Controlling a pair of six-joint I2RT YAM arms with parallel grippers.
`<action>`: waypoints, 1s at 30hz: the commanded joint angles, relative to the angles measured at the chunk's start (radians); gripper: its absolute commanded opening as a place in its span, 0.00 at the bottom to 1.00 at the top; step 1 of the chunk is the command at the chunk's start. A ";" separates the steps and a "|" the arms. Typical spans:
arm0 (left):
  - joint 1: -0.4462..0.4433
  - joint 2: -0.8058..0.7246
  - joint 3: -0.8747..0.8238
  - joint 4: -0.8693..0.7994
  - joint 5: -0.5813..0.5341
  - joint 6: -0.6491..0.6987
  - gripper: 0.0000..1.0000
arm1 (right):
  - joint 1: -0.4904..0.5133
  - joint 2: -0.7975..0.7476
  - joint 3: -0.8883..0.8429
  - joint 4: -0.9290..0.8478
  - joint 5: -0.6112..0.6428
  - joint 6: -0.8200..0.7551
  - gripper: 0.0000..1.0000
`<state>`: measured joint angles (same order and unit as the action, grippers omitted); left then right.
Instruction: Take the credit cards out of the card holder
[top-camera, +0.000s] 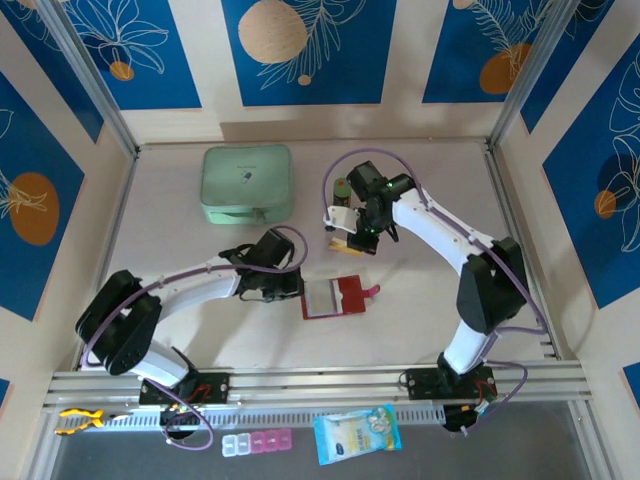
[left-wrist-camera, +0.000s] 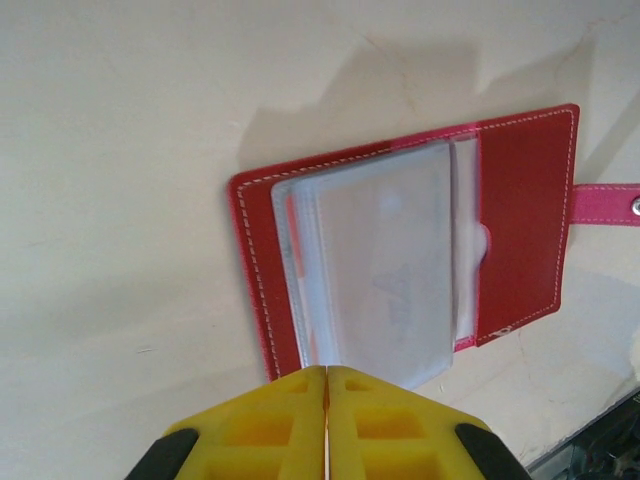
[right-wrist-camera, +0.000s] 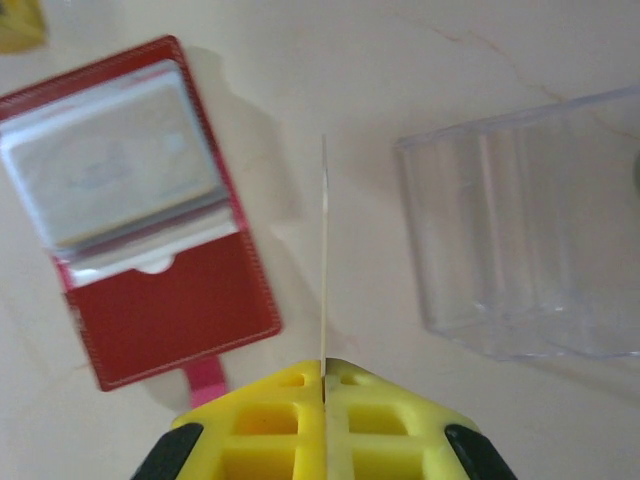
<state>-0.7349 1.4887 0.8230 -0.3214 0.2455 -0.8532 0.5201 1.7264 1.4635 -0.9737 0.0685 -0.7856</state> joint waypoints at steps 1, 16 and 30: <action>0.024 -0.031 -0.026 0.011 0.000 0.028 0.08 | -0.027 0.062 0.081 -0.064 0.018 -0.092 0.00; 0.103 0.018 -0.012 0.047 0.088 0.061 0.08 | -0.086 0.255 0.319 -0.133 0.011 -0.151 0.00; 0.145 0.019 -0.044 0.073 0.130 0.069 0.08 | -0.103 0.336 0.341 -0.142 -0.008 -0.189 0.00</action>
<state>-0.6037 1.4960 0.7990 -0.2634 0.3477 -0.8017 0.4202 2.0468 1.7947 -1.0920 0.0898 -0.9508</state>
